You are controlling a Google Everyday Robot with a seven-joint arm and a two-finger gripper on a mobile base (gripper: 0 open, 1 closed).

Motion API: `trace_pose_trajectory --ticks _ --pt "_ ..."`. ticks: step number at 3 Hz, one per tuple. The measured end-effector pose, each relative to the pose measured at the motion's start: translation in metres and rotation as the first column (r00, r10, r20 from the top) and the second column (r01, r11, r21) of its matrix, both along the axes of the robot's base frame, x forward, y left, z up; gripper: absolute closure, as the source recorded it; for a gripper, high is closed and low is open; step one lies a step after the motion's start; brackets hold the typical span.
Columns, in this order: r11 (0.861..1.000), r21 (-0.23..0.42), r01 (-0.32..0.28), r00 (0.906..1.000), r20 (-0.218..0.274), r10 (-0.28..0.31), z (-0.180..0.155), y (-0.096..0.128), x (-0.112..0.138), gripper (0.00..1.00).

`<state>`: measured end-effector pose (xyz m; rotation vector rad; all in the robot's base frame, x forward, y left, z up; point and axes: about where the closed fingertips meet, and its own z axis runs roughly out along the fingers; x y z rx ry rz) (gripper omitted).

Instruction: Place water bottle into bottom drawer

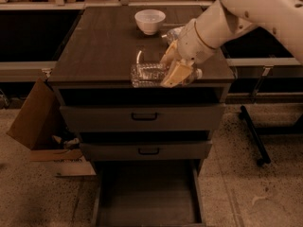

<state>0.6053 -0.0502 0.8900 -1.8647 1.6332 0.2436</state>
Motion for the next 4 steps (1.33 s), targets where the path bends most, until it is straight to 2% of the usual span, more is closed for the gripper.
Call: trace_pose_trajectory --ticks 1,2,3,4 --pt "0.993 0.054 0.101 0.9943 -0.039 -0.099 -0.010 -0.001 -0.040 1.00" --pt "0.972 0.170 0.164 0.9835 -0.105 -0.147 -0.051 0.018 -0.075 1.00" --pt "0.961 0.195 0.197 0.9760 -0.131 -0.174 -0.082 0.030 -0.089 1.00" --pt "0.961 0.192 0.198 0.9757 -0.132 -0.175 -0.082 0.031 -0.089 1.00"
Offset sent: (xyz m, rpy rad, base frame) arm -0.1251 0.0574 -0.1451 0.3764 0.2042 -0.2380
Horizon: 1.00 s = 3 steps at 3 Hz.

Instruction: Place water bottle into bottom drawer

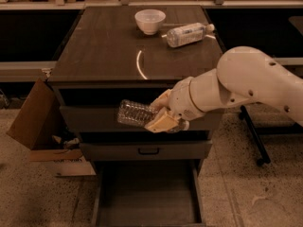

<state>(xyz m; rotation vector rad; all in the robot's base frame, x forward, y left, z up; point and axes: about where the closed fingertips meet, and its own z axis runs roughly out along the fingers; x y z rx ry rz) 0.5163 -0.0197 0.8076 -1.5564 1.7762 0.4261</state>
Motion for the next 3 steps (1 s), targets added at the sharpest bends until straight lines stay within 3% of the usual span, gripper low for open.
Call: trace_pose_trajectory --ticks 1,2,3 --pt "0.997 -0.013 0.073 0.9952 -0.064 -0.074 -0.045 -0.019 -0.008 1.00" --pt "0.986 -0.024 0.165 0.9732 -0.158 -0.167 -0.119 -0.043 -0.032 1.00" --pt "0.966 -0.020 0.256 0.9339 -0.253 -0.253 -0.190 -0.059 -0.063 1.00"
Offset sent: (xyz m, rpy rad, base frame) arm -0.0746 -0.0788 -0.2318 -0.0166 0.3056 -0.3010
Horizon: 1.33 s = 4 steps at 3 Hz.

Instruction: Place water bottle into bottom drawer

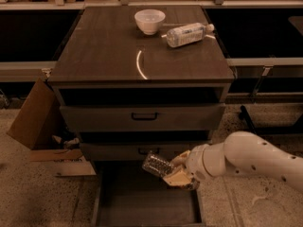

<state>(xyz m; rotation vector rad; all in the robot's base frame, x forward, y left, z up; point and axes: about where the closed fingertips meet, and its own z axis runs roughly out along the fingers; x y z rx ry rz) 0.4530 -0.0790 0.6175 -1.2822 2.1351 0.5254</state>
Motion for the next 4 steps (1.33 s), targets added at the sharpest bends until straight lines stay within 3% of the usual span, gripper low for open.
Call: trace_pose_trajectory --ticks 1,3,4 --pt "0.993 0.061 0.097 0.9909 -0.100 -0.091 -0.075 -0.004 -0.019 1.00" --pt "0.994 0.044 0.102 0.9911 -0.091 -0.098 -0.085 -0.001 -0.018 1.00" --pt "0.994 0.049 0.102 0.9928 -0.067 -0.099 -0.110 -0.002 0.000 1.00"
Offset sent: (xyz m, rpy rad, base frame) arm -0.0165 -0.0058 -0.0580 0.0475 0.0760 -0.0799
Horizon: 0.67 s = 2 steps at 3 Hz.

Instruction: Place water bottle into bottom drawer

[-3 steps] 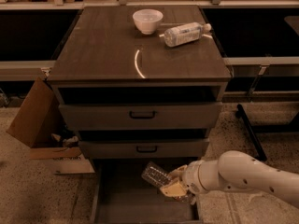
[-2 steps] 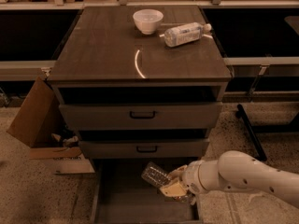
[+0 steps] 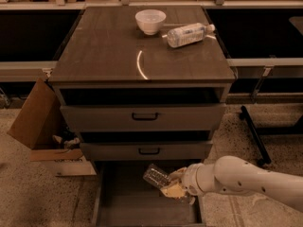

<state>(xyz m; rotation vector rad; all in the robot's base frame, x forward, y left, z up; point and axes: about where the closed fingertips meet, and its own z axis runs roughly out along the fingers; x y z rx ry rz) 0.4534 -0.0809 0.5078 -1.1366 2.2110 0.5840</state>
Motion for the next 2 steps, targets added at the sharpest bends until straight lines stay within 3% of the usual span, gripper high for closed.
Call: trace_pose_trajectory --ticks 1,2 --pt "0.997 0.074 0.004 0.9996 -0.027 -0.002 -0.053 0.005 0.017 1.00" --pt "0.989 0.151 0.004 0.9956 -0.093 0.010 -0.113 0.018 0.019 1.00"
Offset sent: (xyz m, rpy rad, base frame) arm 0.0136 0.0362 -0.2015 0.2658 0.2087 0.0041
